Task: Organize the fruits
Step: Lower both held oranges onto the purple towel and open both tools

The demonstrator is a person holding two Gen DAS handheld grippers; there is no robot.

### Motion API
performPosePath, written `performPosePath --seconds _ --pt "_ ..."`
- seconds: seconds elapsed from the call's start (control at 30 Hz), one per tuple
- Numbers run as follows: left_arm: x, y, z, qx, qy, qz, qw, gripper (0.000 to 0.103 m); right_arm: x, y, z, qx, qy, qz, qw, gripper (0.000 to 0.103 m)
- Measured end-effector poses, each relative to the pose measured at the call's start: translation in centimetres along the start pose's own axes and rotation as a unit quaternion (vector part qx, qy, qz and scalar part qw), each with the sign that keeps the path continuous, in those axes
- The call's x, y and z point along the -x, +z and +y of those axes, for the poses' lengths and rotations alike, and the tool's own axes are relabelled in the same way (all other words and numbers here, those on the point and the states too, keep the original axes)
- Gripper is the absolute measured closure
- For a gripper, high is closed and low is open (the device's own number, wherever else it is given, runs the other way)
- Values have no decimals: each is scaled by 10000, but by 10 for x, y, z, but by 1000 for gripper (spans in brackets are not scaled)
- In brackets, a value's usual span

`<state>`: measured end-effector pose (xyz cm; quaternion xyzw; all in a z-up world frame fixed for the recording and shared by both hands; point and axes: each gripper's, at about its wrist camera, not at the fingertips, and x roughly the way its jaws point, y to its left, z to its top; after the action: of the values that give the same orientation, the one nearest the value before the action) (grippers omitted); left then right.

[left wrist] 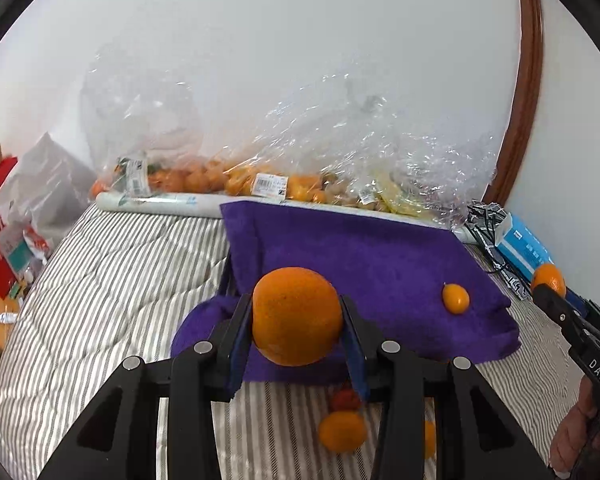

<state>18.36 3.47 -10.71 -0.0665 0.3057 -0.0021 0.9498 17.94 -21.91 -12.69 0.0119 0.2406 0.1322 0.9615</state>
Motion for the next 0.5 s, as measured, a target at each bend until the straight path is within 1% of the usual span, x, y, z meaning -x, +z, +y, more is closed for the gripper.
performPosePath --seconds 0.27,0.4,0.5 --pt "-24 16 -12 -50 -45 50 10000 64 -20 15 0 113 42 -34 9999 60" --pt "-43 19 -14 -84 -59 253 9996 64 -36 12 -3 83 70 87 9999 60" --pt "-57 16 -13 -81 -55 433 9990 64 -51 5 -5 48 54 316 9995 60"
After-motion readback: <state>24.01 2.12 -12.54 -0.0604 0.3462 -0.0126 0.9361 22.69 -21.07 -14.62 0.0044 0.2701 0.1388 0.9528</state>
